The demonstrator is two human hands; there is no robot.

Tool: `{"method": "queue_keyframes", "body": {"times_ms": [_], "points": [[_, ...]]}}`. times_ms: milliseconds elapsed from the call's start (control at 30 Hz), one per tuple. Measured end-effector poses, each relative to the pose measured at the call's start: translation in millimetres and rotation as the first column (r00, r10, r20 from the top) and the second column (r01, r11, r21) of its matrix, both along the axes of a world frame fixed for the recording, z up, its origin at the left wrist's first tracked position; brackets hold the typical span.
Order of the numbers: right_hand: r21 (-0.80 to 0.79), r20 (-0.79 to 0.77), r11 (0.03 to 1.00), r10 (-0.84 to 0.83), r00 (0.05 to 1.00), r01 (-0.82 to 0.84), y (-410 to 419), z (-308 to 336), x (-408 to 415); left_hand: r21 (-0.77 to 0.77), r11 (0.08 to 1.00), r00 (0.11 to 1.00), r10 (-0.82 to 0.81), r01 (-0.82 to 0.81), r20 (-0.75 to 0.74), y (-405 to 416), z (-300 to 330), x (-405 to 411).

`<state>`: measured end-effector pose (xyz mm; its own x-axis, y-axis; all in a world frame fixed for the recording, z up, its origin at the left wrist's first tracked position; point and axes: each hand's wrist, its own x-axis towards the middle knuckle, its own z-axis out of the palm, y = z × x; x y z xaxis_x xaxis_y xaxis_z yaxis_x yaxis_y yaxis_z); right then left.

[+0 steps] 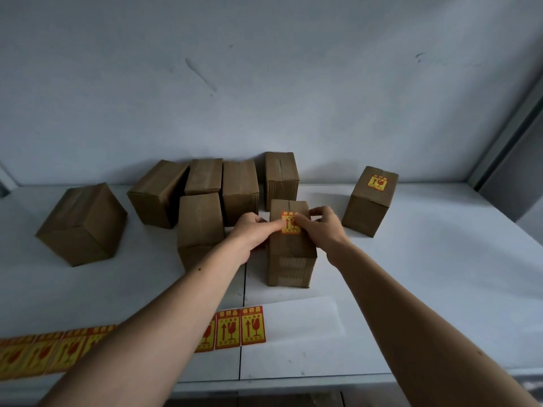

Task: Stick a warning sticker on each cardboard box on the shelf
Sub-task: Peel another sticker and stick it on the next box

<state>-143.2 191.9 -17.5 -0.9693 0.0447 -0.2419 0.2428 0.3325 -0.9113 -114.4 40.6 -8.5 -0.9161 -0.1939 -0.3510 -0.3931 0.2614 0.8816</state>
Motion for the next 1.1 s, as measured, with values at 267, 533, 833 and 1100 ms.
{"method": "queue_keyframes", "body": {"times_ms": [267, 533, 833, 1100], "points": [[0.034, -0.039, 0.960, 0.280, 0.959, -0.278, 33.2, 21.8, 37.6, -0.057, 0.990, 0.985, -0.131, 0.126, -0.109, 8.2, 15.0, 26.1], [0.639, -0.242, 0.768, 0.257, 0.936, -0.045, 49.7, 15.3, 40.1, -0.318, 0.909, 0.916, -0.343, 0.268, -0.208, 21.2, 21.5, 15.3], [0.841, -0.428, 0.454, 0.226, 0.875, 0.294, 48.5, 13.6, -26.0, -0.534, 0.842, 0.931, -0.254, 0.079, -0.263, -12.8, 27.5, -51.1], [0.841, -0.434, 0.425, 0.163, 0.886, 0.334, 36.8, 11.6, -92.4, -0.835, 0.549, 0.898, -0.377, 0.020, -0.226, -29.9, 17.4, -107.1]]}}
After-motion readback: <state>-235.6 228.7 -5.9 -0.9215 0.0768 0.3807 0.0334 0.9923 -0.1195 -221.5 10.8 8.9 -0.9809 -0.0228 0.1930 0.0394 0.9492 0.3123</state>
